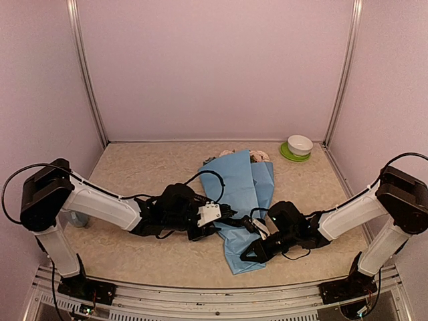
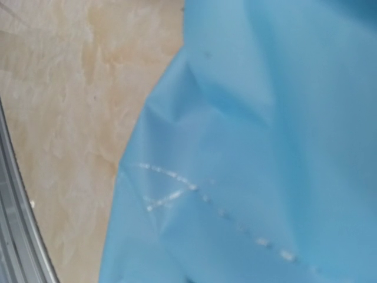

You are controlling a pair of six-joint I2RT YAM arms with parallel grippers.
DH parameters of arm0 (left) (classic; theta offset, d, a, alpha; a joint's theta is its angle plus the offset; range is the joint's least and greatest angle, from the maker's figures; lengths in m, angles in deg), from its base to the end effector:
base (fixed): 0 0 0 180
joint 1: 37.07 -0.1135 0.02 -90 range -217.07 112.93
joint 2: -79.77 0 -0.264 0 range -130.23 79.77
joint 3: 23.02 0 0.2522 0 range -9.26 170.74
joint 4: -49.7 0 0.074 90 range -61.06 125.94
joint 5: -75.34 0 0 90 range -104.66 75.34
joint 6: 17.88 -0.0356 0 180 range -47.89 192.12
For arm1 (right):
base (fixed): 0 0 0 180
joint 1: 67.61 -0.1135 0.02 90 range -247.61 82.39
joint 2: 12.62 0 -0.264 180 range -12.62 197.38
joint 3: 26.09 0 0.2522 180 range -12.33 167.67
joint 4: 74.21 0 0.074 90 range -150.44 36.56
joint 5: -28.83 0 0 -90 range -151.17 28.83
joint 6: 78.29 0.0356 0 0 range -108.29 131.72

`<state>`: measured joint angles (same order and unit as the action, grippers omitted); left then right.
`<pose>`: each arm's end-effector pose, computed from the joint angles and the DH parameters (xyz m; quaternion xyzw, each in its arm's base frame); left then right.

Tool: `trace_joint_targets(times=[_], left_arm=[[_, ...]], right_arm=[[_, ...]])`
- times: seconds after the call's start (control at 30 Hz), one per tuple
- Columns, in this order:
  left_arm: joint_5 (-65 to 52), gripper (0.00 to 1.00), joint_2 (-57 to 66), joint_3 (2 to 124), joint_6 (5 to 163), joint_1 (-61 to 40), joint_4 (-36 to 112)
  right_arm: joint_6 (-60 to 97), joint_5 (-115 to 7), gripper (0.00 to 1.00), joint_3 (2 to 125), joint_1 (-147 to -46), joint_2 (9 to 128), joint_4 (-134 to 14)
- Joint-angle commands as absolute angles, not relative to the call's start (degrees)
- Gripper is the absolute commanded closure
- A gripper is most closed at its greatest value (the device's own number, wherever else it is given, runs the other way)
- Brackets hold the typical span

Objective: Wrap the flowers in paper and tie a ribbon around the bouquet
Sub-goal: Cross the ribbon over the folded bouquet.

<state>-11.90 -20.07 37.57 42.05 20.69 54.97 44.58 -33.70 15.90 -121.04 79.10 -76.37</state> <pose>0.1859 -0.2980 0.1528 0.6203 0.6280 -0.1330 0.4508 0.1430 0.2203 0.1070 -0.2461 0.8757 0.4019 0.1051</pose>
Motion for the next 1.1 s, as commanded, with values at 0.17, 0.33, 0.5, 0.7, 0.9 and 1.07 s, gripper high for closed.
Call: trace_joint_targets(times=[0.17, 0.33, 0.5, 0.7, 0.9, 1.07], left_arm=[[-16.8, 0.57, -28.9, 45.6, 34.2, 20.1, 51.2], [-19.7, 0.71, -30.7, 46.3, 34.7, 20.1, 53.4], [-20.4, 0.95, -32.7, 50.3, 36.4, 19.9, 49.0], [-19.3, 1.00, -30.5, 50.2, 38.7, 20.1, 47.4], [-1.2, 1.00, -21.7, 49.3, 42.6, 20.6, 40.9], [13.8, 1.00, -16.4, 45.1, 44.6, 19.8, 42.1]], right_arm=[[44.4, -35.9, 1.00, 13.6, -120.7, 81.8, -66.8], [44.6, -35.7, 1.00, 13.2, -120.6, 81.7, -67.2], [44.6, -35.7, 1.00, 13.3, -120.6, 81.7, -67.1], [44.9, -35.7, 1.00, 13.0, -120.6, 81.5, -67.3], [45.3, -35.3, 1.00, 12.3, -120.7, 81.3, -68.1], [45.9, -34.9, 1.00, 11.6, -120.6, 81.4, -69.2]])
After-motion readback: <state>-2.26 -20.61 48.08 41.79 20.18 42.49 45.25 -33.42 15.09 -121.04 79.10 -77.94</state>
